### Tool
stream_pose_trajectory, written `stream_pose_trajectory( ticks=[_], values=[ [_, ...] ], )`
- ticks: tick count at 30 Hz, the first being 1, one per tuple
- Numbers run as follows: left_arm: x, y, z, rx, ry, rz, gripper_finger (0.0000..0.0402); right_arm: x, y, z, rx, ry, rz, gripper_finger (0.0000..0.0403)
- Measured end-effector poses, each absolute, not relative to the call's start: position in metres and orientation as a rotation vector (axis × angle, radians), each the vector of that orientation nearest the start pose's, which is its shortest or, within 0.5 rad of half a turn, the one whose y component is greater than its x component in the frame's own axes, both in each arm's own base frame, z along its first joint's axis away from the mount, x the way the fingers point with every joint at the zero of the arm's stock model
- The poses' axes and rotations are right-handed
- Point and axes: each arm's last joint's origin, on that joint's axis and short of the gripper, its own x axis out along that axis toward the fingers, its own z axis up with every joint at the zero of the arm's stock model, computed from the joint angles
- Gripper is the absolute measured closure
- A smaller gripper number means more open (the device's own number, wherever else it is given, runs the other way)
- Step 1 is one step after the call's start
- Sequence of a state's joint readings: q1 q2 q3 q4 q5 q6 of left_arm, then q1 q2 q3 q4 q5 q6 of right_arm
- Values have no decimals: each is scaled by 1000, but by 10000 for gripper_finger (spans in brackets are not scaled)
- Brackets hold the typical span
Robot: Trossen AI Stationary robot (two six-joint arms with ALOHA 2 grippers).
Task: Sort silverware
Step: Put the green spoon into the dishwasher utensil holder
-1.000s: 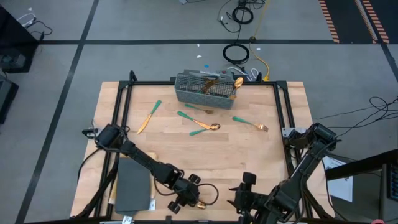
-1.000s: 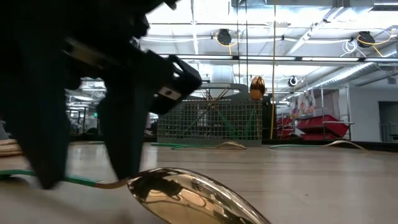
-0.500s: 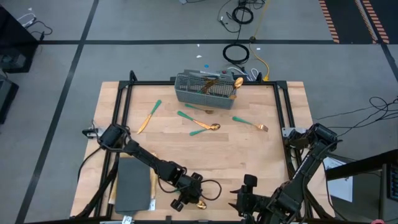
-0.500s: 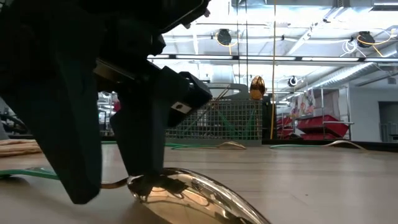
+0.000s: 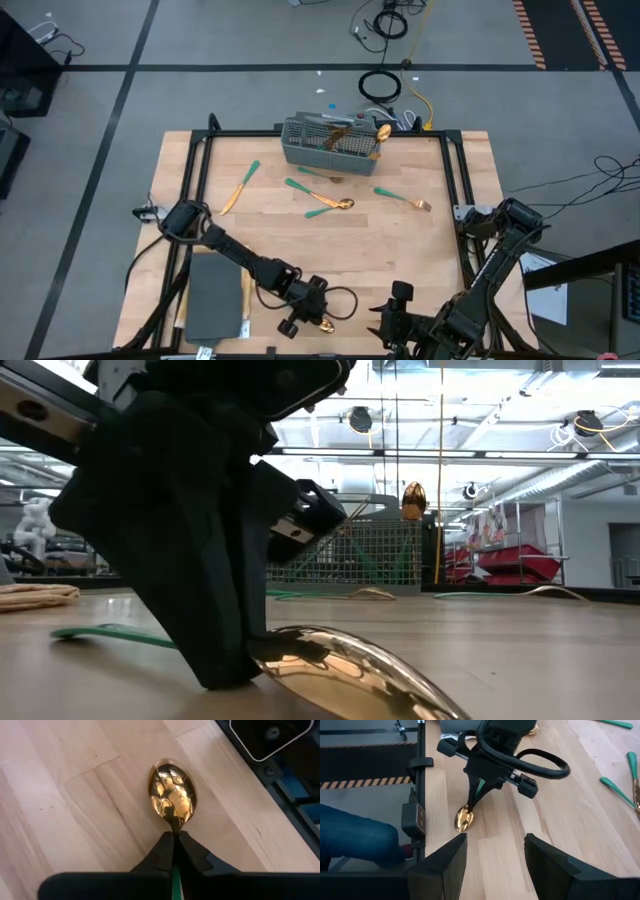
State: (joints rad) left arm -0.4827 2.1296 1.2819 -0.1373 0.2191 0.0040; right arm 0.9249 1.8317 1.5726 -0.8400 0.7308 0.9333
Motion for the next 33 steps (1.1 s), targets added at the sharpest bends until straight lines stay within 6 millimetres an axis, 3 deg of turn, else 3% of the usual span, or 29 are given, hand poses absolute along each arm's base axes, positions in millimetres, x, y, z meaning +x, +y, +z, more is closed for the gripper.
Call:
stream_pose_trajectory(
  ticks=[12,19,23,33],
  values=[
    [372,-186,129,228,921,-422,396,245,292,274,80,720,-178,218],
    [374,-166,170,280,818,-216,396,242,292,276,68,640,-249,218],
    [372,-152,203,284,720,-118,397,236,296,268,39,577,-314,218],
    [337,-105,305,322,284,-187,397,219,304,232,-55,535,-456,218]
  ],
)
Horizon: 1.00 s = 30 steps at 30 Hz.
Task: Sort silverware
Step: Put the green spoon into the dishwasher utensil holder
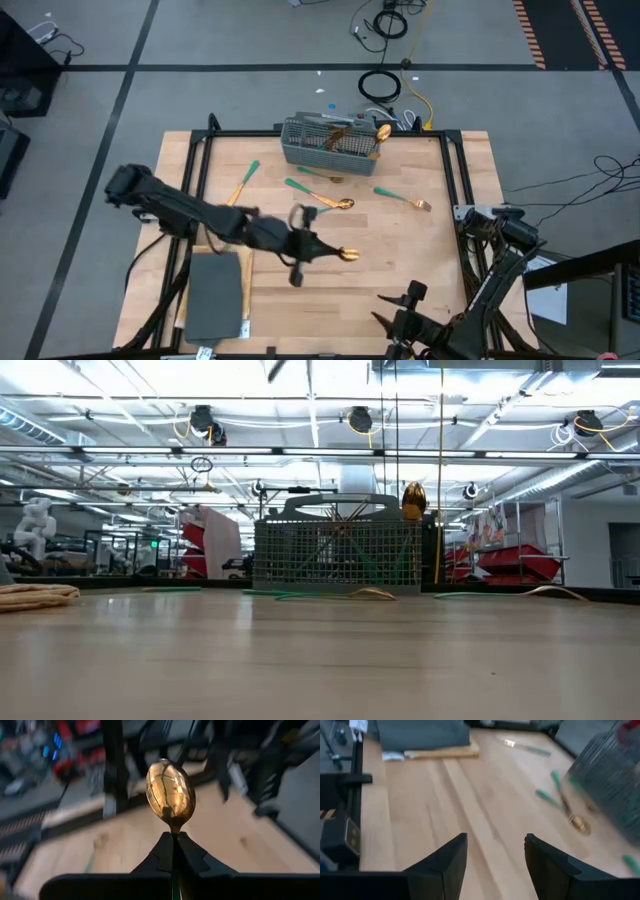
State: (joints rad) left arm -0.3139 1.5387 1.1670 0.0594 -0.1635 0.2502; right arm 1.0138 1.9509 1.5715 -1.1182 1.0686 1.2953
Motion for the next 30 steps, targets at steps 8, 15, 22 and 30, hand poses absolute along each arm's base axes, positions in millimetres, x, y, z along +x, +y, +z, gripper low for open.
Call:
stream_pose_trajectory(
  ticks=[8,15,22,30],
  values=[
    [316,-58,339,396,152,-258,397,204,302,247,-276,411,-438,218],
    [319,-13,340,366,137,-348,397,182,268,294,-498,300,-465,245],
    [316,26,340,328,127,-406,393,141,229,329,-480,141,-432,303],
    [308,71,342,366,93,-355,393,100,154,303,-206,43,-414,359]
  ],
)
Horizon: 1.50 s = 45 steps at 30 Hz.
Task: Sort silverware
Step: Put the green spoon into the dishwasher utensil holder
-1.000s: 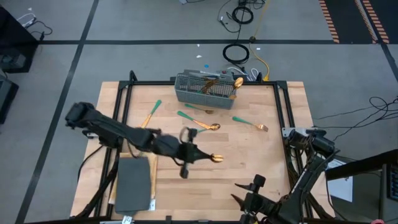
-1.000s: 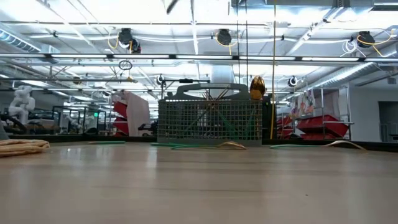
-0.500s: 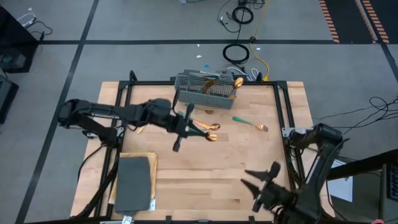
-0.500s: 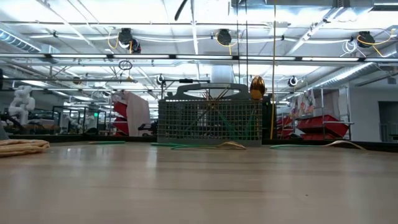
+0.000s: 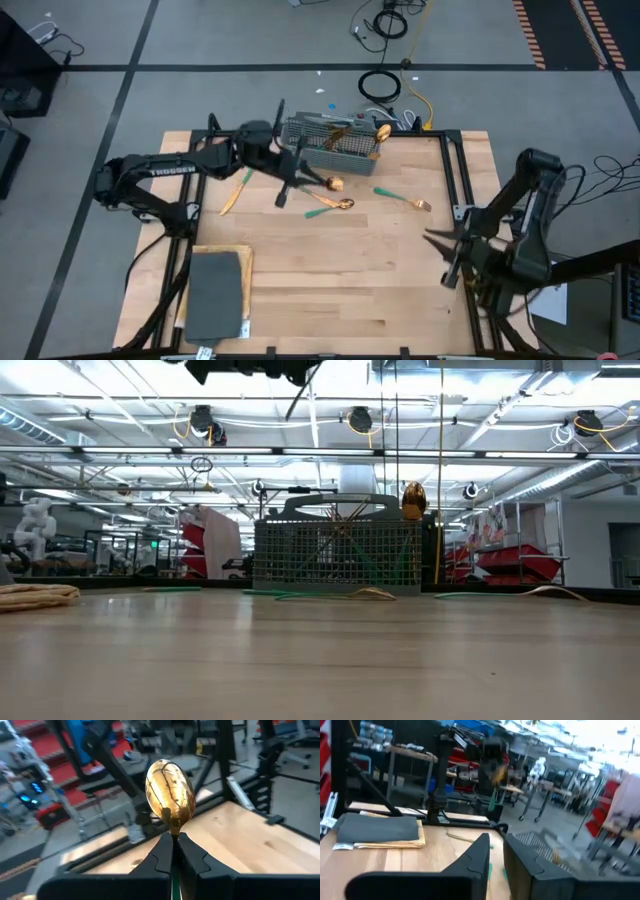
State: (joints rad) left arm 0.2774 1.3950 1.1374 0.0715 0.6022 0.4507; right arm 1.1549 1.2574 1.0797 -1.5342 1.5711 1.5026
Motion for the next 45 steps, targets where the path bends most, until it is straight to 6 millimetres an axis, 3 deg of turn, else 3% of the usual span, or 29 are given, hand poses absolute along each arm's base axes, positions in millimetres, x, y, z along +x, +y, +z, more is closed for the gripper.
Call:
stream_pose_trajectory(
  ticks=[4,9,16,22,28,32,36,45],
  values=[
    [311,97,340,371,32,-329,397,92,132,276,-100,22,-427,364],
    [326,129,326,371,-42,-278,397,92,126,251,-31,8,-447,364],
    [350,171,297,303,-280,-212,397,97,135,244,-41,9,-451,365],
    [361,190,259,241,-475,-110,397,101,143,244,-48,10,-451,365],
    [379,180,232,233,-580,40,397,103,147,245,-73,16,-451,365],
    [399,162,225,274,-593,86,397,104,148,245,-76,17,-451,365],
    [419,147,218,269,-549,246,397,104,148,245,-73,16,-451,365],
    [447,135,205,233,-561,446,397,105,151,245,-61,15,-450,365]
  ],
)
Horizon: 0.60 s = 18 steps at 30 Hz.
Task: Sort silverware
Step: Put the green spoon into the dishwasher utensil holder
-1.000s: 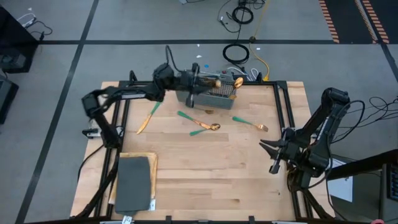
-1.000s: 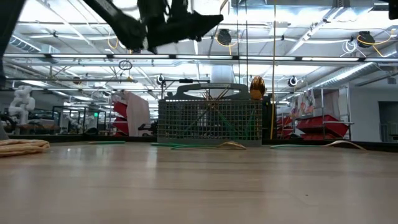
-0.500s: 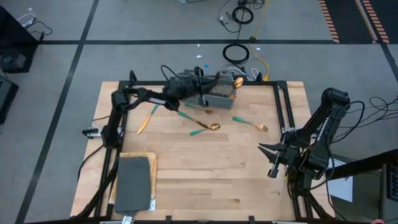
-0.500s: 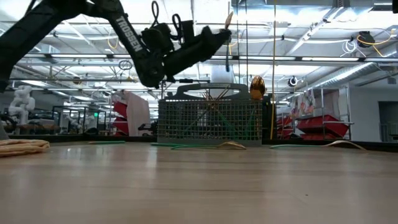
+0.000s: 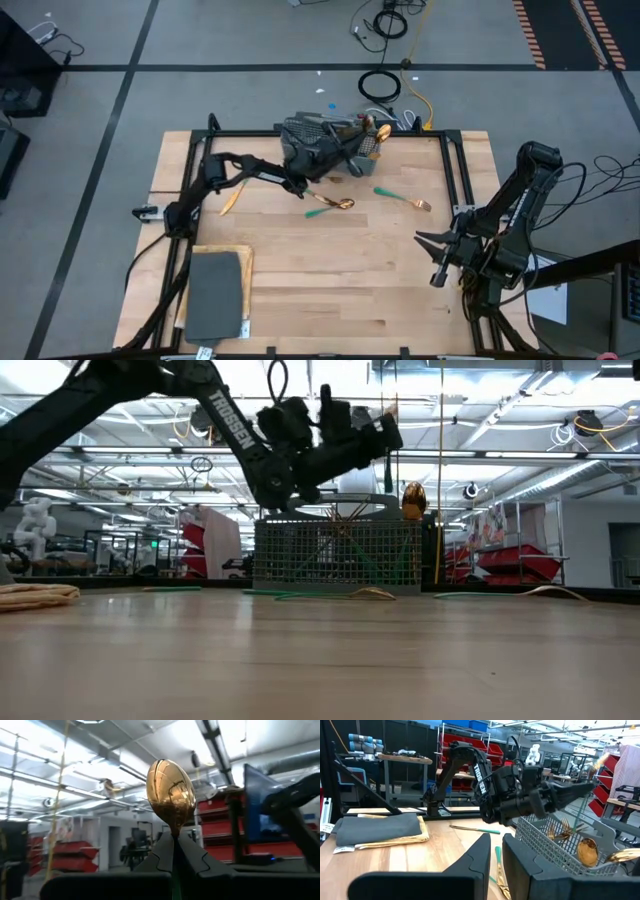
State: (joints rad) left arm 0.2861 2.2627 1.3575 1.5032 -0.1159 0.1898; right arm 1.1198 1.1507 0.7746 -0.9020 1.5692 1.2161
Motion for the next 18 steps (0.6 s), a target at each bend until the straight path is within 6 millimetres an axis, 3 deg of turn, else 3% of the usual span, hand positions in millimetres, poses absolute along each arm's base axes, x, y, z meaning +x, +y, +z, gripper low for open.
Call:
stream_pose_trajectory(
  ticks=[12,18],
  values=[
    [475,135,188,189,-510,513,397,109,159,239,-82,24,-448,365],
    [478,138,184,135,-450,538,397,110,160,239,-77,23,-449,365]
  ],
)
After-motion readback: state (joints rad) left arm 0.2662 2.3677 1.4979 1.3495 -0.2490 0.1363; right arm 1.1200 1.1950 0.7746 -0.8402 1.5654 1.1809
